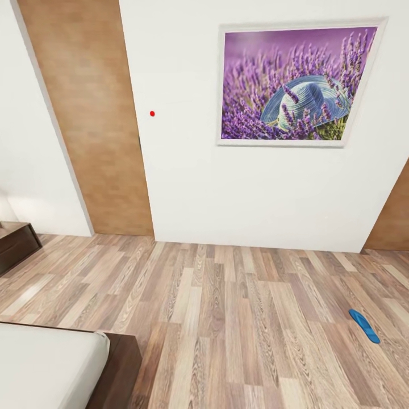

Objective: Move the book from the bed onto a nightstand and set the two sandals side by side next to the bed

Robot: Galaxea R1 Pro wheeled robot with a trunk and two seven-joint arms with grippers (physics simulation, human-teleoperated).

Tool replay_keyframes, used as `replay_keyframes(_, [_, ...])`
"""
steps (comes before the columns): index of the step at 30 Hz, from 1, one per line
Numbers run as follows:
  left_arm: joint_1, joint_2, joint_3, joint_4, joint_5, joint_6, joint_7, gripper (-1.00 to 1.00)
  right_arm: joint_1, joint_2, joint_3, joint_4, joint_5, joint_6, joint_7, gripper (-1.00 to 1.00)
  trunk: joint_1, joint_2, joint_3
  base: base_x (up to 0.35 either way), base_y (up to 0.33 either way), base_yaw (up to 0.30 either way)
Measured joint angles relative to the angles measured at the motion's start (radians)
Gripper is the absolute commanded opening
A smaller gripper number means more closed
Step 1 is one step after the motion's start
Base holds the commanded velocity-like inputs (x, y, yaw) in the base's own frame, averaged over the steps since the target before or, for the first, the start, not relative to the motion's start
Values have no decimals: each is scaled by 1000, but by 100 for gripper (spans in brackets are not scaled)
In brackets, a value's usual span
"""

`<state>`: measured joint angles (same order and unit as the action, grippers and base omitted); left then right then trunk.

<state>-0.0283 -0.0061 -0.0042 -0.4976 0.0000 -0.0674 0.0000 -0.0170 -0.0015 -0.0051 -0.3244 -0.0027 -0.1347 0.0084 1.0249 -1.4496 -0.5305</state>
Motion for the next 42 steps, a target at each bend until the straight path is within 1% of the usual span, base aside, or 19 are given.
replay_keyframes(7, [1,0,0,0,0,0,0,100,0,0,0,0,0,0,0,100,0,0,0,237,0,0])
replay_keyframes(27, [0,0,0,0,0,0,0,100,-1,-1,-2,0,0,0,0,100,0,0,0,299,0,-1])
replay_keyframes(35, [1,0,0,0,0,0,0,100,0,-2,1,0,0,0,0,100,0,0,0,301,0,-167])
replay_keyframes(42, [1,0,0,0,0,0,0,100,-1,0,1,0,1,0,0,100,0,0,0,299,0,-30])
